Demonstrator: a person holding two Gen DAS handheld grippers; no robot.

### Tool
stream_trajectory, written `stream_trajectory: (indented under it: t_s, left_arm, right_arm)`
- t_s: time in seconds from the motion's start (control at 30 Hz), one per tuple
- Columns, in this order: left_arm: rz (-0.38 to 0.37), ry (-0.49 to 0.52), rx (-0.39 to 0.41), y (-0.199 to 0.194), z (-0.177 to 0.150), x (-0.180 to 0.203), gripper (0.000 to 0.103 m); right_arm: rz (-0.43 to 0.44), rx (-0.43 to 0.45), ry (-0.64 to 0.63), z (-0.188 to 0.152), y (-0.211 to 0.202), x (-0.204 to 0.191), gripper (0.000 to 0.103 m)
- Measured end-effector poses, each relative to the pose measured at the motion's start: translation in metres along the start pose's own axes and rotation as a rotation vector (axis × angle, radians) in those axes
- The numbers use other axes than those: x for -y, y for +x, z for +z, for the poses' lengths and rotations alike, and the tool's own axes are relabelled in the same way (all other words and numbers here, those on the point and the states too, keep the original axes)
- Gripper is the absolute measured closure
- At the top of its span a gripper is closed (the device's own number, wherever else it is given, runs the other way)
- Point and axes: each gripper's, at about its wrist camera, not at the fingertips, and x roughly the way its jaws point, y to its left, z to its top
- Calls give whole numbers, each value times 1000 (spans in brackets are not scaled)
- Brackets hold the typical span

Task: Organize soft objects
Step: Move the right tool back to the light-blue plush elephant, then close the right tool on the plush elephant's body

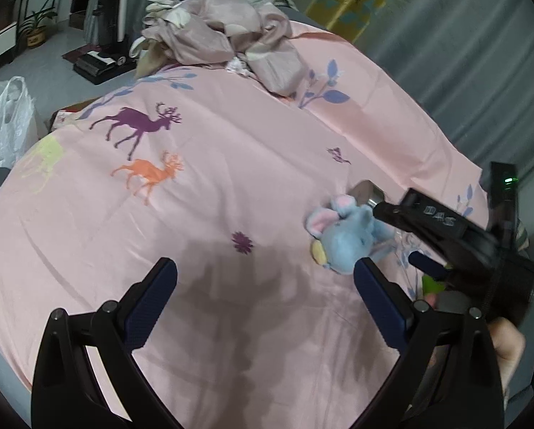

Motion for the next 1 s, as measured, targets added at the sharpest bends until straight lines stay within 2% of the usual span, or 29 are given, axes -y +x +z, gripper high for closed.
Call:
stream_trajectory:
  t_s: [0.1,0.23,0.37,0.47,0.63,0.77,0.87,1.0]
  left_arm:
    - [-15,-10,-9,1,1,-1,4]
    - [6,-13,-26,5,2,-2,4]
    - [-22,-18,-29,3,3,-3,4]
    - [-30,-19,-36,4,5,-3,4]
    - [-6,-19,-47,7,6,-4,4]
    - [0,-15,-34,6,5,-4,4]
    - [6,-4,-36,6,4,-2,4]
    - [11,7,-36,6,2,-1,4]
  right_arm:
    - [5,-33,-4,3,19,-5,10]
    - [-78,-50,-25,7,43,-3,10]
    - [-50,-75,-8,8,53,10,11]
    - [17,-95,8,6,55,14,29]
    - [46,-58,-75,-4,35,16,50]
    - [71,-40,-93,-14,11,21,52]
    - [132,-64,-101,-25,-11,30,52]
    - [164,-96,-113,-46,-33,42,52]
